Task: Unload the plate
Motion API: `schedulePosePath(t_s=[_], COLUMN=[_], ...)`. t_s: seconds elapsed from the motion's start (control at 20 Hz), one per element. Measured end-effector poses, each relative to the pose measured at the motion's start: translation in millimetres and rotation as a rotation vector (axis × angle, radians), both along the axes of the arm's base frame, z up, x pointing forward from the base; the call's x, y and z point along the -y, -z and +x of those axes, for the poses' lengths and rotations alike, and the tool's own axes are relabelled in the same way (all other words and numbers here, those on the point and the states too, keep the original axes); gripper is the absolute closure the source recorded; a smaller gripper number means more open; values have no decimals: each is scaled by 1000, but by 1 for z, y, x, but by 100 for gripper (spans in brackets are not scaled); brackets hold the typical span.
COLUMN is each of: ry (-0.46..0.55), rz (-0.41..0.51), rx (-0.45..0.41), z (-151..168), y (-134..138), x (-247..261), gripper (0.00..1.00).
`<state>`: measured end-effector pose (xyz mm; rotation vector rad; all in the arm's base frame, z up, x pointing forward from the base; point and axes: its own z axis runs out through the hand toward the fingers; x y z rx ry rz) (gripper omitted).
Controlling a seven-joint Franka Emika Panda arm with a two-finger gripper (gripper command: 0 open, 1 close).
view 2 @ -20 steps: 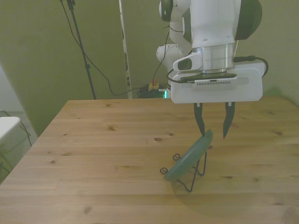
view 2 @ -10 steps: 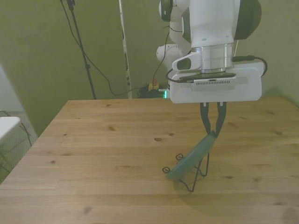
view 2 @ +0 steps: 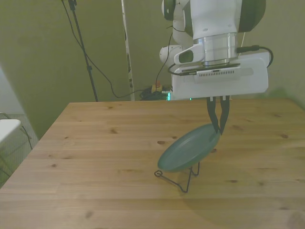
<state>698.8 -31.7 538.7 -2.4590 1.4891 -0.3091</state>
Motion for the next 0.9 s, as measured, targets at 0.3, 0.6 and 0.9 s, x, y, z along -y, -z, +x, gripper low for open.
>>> schedulePosePath(t_s=[0.3,0.6,0.9], ry=[-11,-74,-196], rz=[26,40,27], rx=[46,49,-27], z=[-8,-33,-60], y=[-54,-124,-129], x=[-1,-27,-103], gripper=[100,100,100])
